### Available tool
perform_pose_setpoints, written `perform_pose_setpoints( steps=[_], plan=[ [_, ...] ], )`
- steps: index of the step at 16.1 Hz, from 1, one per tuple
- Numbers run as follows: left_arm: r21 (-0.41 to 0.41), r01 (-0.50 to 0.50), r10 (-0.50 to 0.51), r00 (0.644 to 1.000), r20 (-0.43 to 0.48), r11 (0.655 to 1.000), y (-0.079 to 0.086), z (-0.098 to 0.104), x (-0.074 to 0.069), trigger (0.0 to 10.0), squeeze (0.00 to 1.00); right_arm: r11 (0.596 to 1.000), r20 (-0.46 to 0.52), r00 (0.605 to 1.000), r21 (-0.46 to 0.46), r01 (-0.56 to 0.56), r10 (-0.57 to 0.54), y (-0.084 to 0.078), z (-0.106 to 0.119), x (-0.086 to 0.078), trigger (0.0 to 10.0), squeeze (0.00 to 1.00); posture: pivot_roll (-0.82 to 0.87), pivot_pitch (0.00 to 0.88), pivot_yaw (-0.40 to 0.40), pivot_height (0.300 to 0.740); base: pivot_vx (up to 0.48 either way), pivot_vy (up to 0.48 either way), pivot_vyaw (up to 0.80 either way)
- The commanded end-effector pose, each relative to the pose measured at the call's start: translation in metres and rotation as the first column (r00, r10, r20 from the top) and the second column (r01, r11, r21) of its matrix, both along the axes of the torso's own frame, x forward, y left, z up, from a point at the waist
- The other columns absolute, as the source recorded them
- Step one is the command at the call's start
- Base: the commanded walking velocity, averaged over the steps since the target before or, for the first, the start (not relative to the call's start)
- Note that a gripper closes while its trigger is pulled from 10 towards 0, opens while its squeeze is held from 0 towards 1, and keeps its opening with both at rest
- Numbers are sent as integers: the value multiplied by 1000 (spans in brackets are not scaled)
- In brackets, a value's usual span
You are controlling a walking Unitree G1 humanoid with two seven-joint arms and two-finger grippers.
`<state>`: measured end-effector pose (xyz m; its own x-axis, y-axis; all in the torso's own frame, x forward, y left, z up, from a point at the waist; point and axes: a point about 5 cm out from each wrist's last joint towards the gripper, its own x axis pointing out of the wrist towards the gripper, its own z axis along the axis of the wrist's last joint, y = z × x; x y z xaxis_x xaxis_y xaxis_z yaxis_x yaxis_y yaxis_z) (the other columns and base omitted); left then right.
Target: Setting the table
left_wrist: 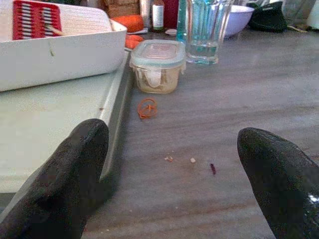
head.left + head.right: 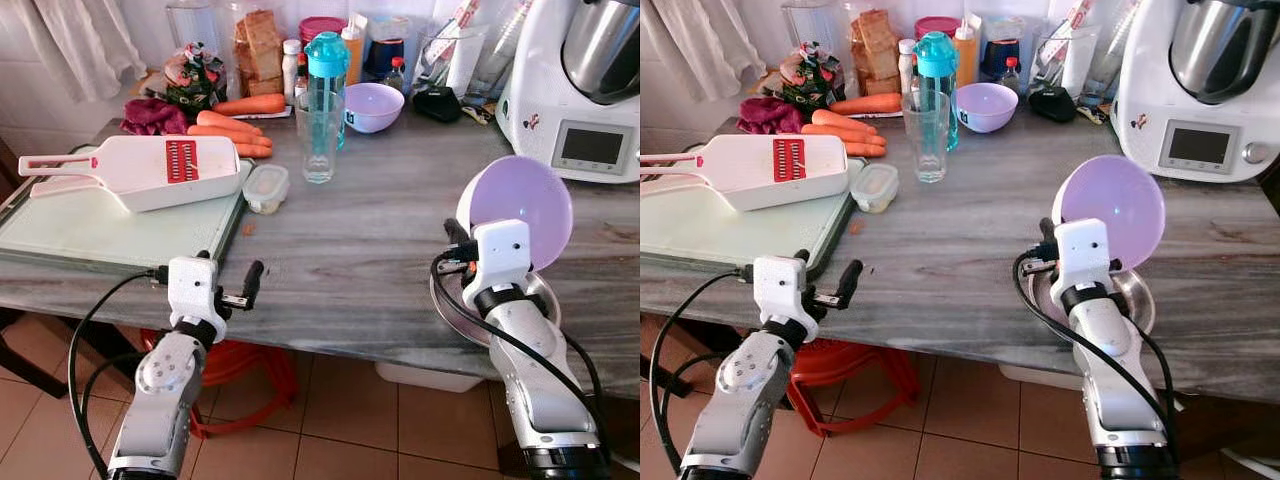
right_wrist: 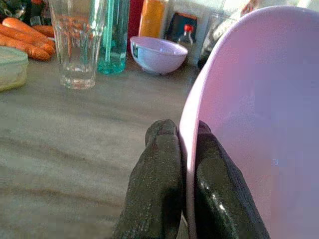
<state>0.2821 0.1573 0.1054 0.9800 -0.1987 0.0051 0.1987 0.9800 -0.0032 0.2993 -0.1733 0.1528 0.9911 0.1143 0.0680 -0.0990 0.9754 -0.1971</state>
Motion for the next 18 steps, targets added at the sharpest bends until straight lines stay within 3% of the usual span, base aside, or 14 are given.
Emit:
perform_pose_setpoints(
  steps=[1,5,7,10,18],
  plan=[
    [-2,16,-16,1000,-6,1000,-1,0,-2,10000,0,1000,-9,1000,6,13,-13,1,3,-5,10000,0,23,97,16,740,0,0,0],
    [-35,80,-81,997,-13,996,-5,0,0,10000,0,1000,-68,998,-6,11,-12,6,-6,-19,10000,0,9,96,12,740,0,0,0],
    [-100,207,-208,978,1,973,-13,4,-3,10000,0,1000,-116,993,0,3,-3,12,-10,-26,10000,0,6,95,9,740,0,0,0],
    [-133,295,-296,955,11,946,-17,6,-7,10000,0,1000,-162,987,16,10,-7,14,-13,-29,10000,0,3,94,5,740,0,0,0],
    [-132,337,-341,940,-7,932,-20,4,-10,10000,0,987,-296,952,154,-36,80,31,-23,-30,10000,0,4,96,1,740,0,0,0]
  ],
)
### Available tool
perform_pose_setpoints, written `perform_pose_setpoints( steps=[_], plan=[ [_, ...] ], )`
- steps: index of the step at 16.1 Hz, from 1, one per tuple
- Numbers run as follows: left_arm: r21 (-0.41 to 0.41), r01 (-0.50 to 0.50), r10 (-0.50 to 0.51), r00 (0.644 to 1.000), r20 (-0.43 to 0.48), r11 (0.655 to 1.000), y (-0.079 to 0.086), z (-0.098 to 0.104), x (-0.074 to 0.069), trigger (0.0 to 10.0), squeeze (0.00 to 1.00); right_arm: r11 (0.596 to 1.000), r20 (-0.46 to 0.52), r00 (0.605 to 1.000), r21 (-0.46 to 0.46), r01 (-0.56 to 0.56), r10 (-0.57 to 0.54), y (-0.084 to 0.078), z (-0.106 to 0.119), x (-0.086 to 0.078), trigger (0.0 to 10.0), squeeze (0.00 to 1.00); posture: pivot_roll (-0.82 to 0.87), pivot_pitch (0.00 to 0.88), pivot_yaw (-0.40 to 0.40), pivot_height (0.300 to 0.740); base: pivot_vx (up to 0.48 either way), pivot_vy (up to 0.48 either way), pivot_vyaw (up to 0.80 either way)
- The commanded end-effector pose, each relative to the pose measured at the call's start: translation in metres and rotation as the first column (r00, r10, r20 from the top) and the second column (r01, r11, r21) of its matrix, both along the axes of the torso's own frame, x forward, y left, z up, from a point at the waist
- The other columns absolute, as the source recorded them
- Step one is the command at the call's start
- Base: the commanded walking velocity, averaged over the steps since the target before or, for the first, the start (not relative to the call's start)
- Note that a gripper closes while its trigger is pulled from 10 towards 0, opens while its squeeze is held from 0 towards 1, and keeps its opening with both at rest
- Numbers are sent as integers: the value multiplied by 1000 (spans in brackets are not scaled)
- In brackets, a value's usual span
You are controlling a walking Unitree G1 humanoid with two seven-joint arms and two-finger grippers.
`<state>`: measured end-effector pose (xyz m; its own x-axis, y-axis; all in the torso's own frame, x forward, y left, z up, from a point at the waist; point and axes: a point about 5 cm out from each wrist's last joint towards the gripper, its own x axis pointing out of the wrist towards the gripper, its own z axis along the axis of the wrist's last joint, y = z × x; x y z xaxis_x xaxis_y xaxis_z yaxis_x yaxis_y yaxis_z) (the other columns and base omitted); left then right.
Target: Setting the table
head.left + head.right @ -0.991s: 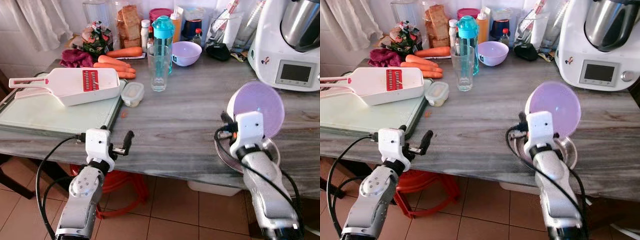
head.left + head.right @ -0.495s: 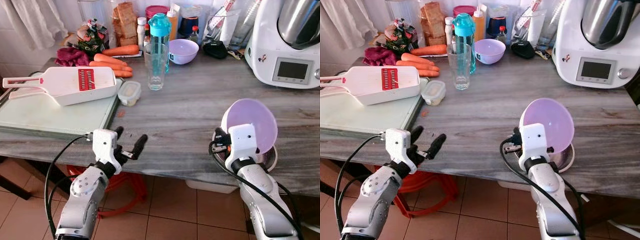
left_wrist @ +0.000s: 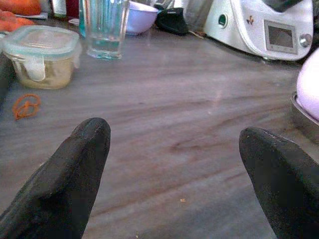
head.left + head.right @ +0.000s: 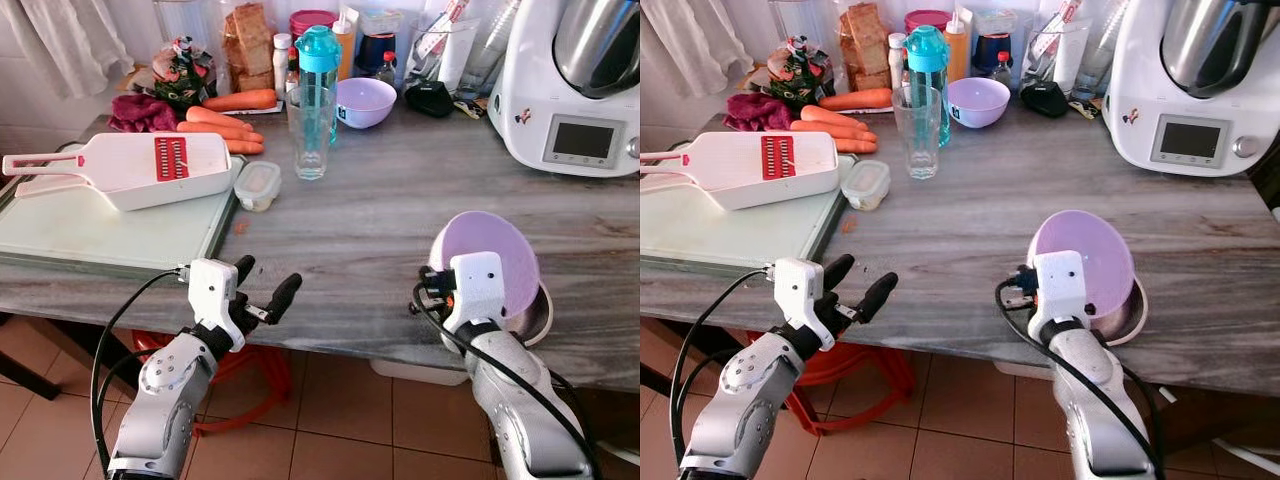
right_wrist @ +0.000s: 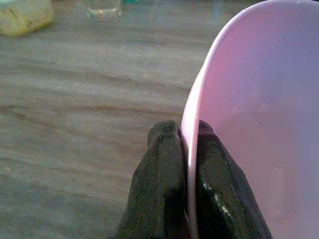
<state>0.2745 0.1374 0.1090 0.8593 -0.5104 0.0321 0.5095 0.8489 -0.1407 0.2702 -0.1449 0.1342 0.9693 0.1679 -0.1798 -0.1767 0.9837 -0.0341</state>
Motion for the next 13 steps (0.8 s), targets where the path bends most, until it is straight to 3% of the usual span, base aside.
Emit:
perform_pose_setpoints(
  steps=[1,7,13],
  plan=[
    [12,11,-11,1000,-3,1000,0,0,-2,10000,0,999,-39,999,34,-19,21,5,-5,1,10000,0,9,93,3,740,0,0,0],
    [-2,51,-51,999,0,999,-2,2,-4,10000,0,995,-57,997,92,-42,48,17,-8,13,10000,0,19,89,2,740,0,0,0],
    [-30,184,-185,982,-25,982,-7,1,-16,10000,0,986,-58,993,139,-90,99,30,-9,27,10000,0,38,84,1,740,0,0,0]
  ],
)
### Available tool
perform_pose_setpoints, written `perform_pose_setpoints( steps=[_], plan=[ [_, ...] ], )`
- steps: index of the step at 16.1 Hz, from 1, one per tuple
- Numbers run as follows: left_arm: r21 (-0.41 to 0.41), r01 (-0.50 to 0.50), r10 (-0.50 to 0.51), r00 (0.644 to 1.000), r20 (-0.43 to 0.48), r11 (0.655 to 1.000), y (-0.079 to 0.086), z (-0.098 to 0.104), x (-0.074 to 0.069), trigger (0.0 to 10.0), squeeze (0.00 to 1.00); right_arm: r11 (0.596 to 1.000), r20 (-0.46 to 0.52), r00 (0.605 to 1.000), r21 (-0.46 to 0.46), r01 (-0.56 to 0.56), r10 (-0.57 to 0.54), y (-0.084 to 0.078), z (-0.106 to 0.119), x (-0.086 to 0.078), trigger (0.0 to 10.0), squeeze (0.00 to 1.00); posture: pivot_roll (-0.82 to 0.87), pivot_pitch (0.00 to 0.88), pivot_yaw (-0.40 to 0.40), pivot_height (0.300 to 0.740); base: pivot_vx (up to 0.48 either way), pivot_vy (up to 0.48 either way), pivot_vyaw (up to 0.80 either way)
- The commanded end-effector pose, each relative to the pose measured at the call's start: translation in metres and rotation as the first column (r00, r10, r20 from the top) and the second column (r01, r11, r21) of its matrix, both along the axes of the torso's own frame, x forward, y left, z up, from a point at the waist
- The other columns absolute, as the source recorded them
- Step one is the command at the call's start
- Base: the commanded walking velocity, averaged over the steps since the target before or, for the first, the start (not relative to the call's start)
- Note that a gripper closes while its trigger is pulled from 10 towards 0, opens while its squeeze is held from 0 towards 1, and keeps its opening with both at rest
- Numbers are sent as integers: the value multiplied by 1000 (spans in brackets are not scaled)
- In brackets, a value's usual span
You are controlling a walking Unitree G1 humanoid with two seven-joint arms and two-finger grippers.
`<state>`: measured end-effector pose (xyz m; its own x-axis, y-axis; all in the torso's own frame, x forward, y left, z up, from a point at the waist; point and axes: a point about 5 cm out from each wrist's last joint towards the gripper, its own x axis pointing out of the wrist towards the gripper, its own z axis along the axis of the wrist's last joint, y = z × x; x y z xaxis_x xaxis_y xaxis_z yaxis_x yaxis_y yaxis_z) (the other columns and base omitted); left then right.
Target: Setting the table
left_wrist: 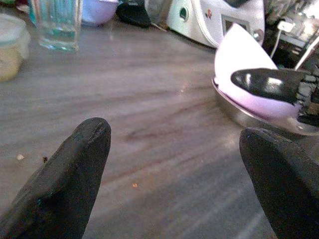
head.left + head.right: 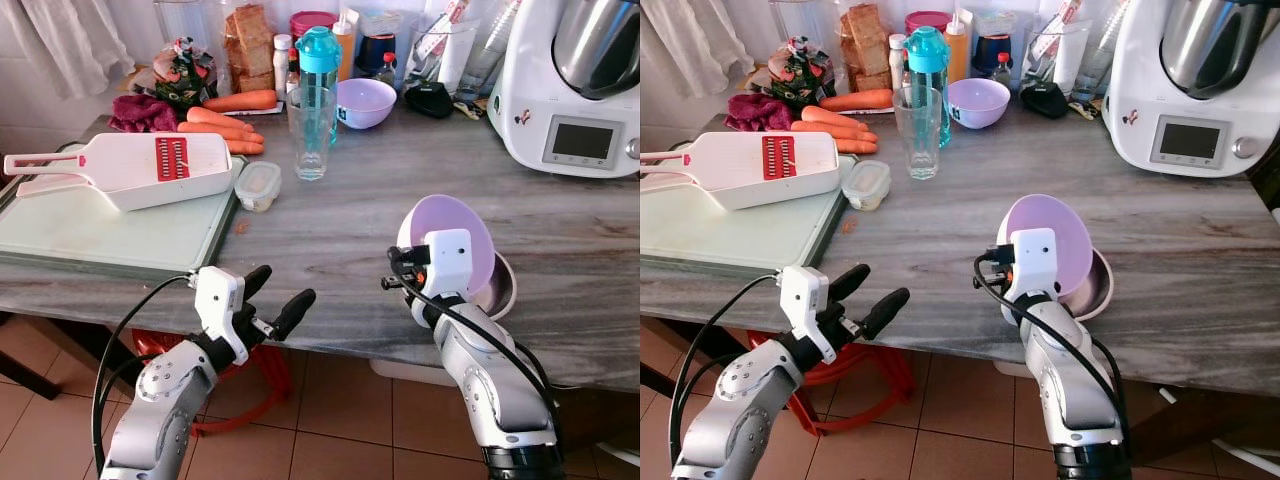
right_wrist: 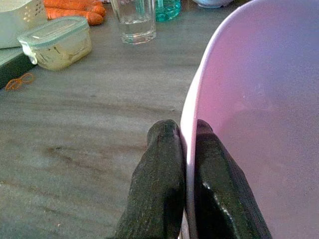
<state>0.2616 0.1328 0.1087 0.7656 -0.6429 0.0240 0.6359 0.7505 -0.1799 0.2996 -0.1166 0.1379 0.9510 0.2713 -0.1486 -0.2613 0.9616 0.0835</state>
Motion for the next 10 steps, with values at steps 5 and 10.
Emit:
perform_pose_setpoints(
  steps=[5,10],
  plan=[
    [17,30,-29,1000,-8,999,2,1,-3,10000,0,998,-81,996,65,-27,32,10,-13,5,10000,0,41,92,5,740,0,0,0],
    [21,33,-32,999,-18,999,1,0,-5,10000,0,991,-102,992,111,-68,79,20,-13,7,10000,0,47,100,4,740,0,0,0]
  ],
)
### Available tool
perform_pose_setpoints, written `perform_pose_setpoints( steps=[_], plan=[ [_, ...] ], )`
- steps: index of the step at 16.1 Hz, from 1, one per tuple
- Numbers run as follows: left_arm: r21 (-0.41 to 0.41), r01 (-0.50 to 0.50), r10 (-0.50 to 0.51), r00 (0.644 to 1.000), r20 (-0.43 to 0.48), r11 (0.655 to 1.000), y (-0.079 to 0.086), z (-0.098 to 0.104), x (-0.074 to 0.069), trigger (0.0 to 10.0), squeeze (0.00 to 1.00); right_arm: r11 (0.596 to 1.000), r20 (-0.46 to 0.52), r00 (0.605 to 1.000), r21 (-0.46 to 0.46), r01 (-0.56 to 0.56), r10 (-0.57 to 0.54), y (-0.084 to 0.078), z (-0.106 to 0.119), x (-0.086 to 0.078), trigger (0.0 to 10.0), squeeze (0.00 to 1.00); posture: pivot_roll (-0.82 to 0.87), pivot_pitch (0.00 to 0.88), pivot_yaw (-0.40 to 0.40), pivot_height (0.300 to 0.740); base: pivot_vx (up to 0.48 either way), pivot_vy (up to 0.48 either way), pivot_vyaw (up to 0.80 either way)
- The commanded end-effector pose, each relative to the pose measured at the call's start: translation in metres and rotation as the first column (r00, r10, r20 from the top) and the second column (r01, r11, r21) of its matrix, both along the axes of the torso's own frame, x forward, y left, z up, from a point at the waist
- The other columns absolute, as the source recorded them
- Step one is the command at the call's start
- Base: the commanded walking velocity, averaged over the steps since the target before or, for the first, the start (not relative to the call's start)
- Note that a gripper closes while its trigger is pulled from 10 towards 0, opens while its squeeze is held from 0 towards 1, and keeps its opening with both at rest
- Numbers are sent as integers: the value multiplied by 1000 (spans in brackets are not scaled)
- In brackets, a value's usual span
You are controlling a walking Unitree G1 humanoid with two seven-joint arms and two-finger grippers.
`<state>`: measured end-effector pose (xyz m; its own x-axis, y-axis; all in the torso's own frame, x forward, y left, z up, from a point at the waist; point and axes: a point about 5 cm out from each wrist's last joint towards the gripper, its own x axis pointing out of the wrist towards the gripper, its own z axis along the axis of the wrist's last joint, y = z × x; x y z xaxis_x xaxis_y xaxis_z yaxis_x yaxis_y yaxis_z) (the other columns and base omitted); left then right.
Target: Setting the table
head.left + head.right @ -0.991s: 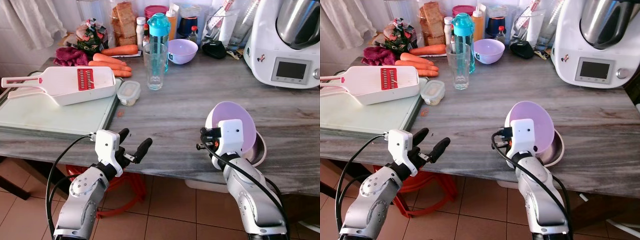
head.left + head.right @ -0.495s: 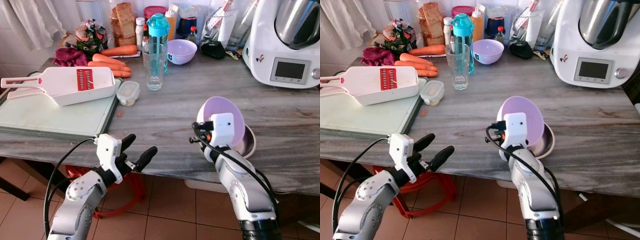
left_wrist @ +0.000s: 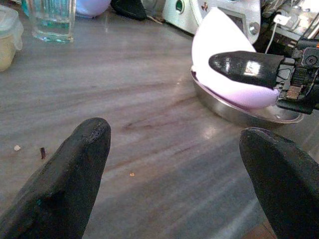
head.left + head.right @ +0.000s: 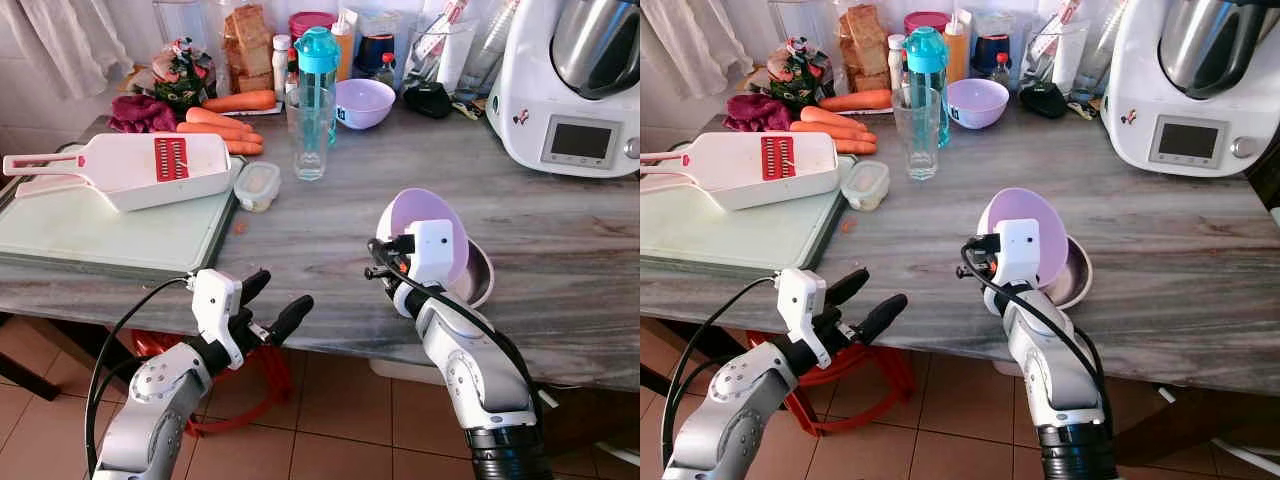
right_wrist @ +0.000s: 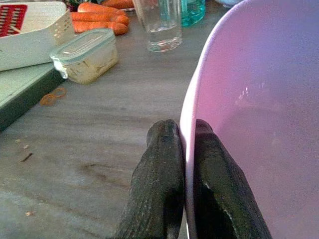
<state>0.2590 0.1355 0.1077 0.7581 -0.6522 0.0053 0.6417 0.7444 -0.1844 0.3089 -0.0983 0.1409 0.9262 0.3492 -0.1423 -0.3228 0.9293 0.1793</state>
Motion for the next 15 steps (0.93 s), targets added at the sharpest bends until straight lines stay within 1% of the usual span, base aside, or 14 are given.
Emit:
perform_pose_setpoints(
  steps=[1,3,6,8,10,12,14,15],
  plan=[
    [14,20,-20,1000,-3,1000,-2,0,-3,10000,0,999,-106,994,38,-20,24,1,-15,-5,10000,0,47,100,4,740,0,0,0],
    [14,19,-19,1000,-5,1000,-2,0,-3,10000,0,998,-120,992,61,-34,42,-3,-14,-10,10000,0,44,101,4,740,0,0,0],
    [16,23,-23,1000,-7,1000,-4,-1,-2,10000,0,993,-155,985,101,-60,75,-6,-17,-15,10000,0,34,98,8,740,0,0,0],
    [18,26,-26,1000,-5,999,-4,-1,0,10000,0,985,-179,978,152,-80,107,-7,-15,-18,10000,0,32,96,11,740,0,0,0],
    [19,27,-27,1000,-5,999,-5,-1,0,10000,0,980,-185,975,176,-92,125,-6,-14,-20,10000,0,31,95,12,740,0,0,0],
    [22,30,-30,1000,-7,999,-6,-1,0,10000,0,967,-195,967,226,-119,165,-1,-10,-21,10000,0,31,92,12,740,0,0,0],
    [24,31,-31,999,-9,999,-6,-2,0,10000,0,961,-204,962,246,-130,183,1,-8,-22,10000,0,31,93,12,740,0,0,0],
    [24,31,-31,999,-10,999,-6,-2,0,10000,0,952,-209,959,279,-129,191,2,-6,-22,10000,0,31,93,12,740,0,0,0]
  ],
)
